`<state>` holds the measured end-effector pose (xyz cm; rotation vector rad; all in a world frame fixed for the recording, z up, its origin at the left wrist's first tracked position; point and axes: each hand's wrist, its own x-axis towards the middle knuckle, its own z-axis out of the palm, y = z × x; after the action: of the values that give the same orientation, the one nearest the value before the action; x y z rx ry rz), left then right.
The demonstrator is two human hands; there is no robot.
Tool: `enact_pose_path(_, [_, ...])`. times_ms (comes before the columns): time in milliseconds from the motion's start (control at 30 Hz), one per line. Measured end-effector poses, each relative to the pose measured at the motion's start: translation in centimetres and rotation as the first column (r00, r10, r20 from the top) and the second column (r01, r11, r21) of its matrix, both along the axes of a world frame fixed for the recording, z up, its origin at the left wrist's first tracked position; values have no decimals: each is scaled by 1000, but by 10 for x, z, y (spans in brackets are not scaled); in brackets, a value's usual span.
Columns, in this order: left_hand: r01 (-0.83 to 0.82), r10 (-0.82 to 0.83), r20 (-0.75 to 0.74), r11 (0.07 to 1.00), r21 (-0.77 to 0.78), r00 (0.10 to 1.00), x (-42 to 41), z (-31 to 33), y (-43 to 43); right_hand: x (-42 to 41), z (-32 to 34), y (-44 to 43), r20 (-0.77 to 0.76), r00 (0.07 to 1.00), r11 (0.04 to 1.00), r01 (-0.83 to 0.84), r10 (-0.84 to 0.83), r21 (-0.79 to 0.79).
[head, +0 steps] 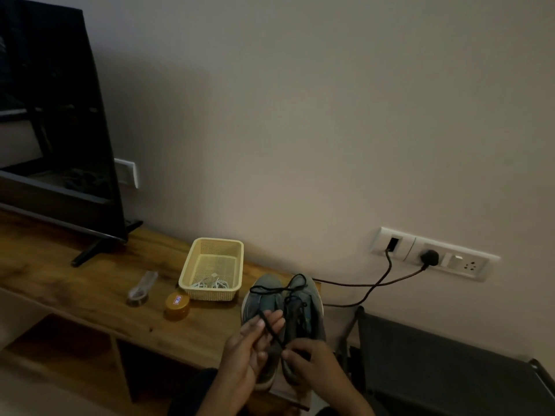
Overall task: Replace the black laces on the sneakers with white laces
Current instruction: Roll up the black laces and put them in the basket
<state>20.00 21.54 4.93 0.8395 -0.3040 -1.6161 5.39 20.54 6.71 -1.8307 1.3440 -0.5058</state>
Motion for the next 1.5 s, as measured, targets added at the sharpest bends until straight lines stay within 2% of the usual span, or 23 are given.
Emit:
enact_pose_path(100, [-49,51,208,999,-13,977,0,-9,-2,-3,14,10,-115,988,994,-98,103,44])
enact_pose_path(167, [-48,51,319,999,-17,946,-1,-10,-1,-4,35,12,-137,977,986,-158,164,55])
enact_pose_path(233, [-8,22,399,999,-37,917,-4,-7,2,0,57,11,-180,963,979,-201,201,20])
enact_pose_path(300, [33,-6,456,998,-51,890,-5,-7,3,5,69,2,-206,960,974,-212,191,-82])
enact_pose_path(400, [120,-100,365,992,-30,925,-8,-1,4,14,70,-22,-172,977,949,-167,123,-268])
enact_pose_path(467, [180,-173,255,984,-4,951,-6,2,4,16,60,-39,-91,993,949,-104,80,-298])
enact_pose_path(600, [169,-168,3,986,-17,986,1,7,5,13,32,-48,77,997,983,-16,31,-184])
enact_pose_path(700, [68,-70,-129,997,-23,989,6,5,3,10,12,-31,-26,997,994,-76,74,-74])
enact_pose_path(767, [-21,20,-91,1000,-10,996,8,-1,0,8,10,-19,-154,976,988,-154,151,-10])
enact_pose_path(833, [-82,83,45,996,-19,996,8,-8,-2,6,19,-8,-246,939,970,-235,242,57])
enact_pose_path(933, [-87,98,274,995,-49,957,4,-11,-1,6,49,5,-239,910,938,-311,340,150])
enact_pose_path(1000, [-43,59,334,998,-54,941,1,-9,0,9,67,6,-249,908,942,-322,336,97])
enact_pose_path(1100, [19,-9,387,1000,-22,922,-2,-12,0,18,77,-13,-314,918,939,-305,244,-162])
enact_pose_path(1200, [126,-125,294,992,16,948,-2,-8,1,20,59,-41,-242,959,934,-214,146,-285])
enact_pose_path(1267, [177,-178,151,984,16,972,1,-2,3,20,43,-46,-57,993,974,-111,102,-199])
enact_pose_path(1333, [188,-187,12,982,-8,982,4,5,6,21,29,-36,173,985,999,-21,28,-42])
enact_pose_path(1367, [180,-180,-36,983,-22,983,6,5,6,20,21,-30,215,977,1000,2,-3,4])
enact_pose_path(1500, [56,-56,-43,998,-2,998,8,0,4,12,0,-13,77,997,1000,-3,1,24])
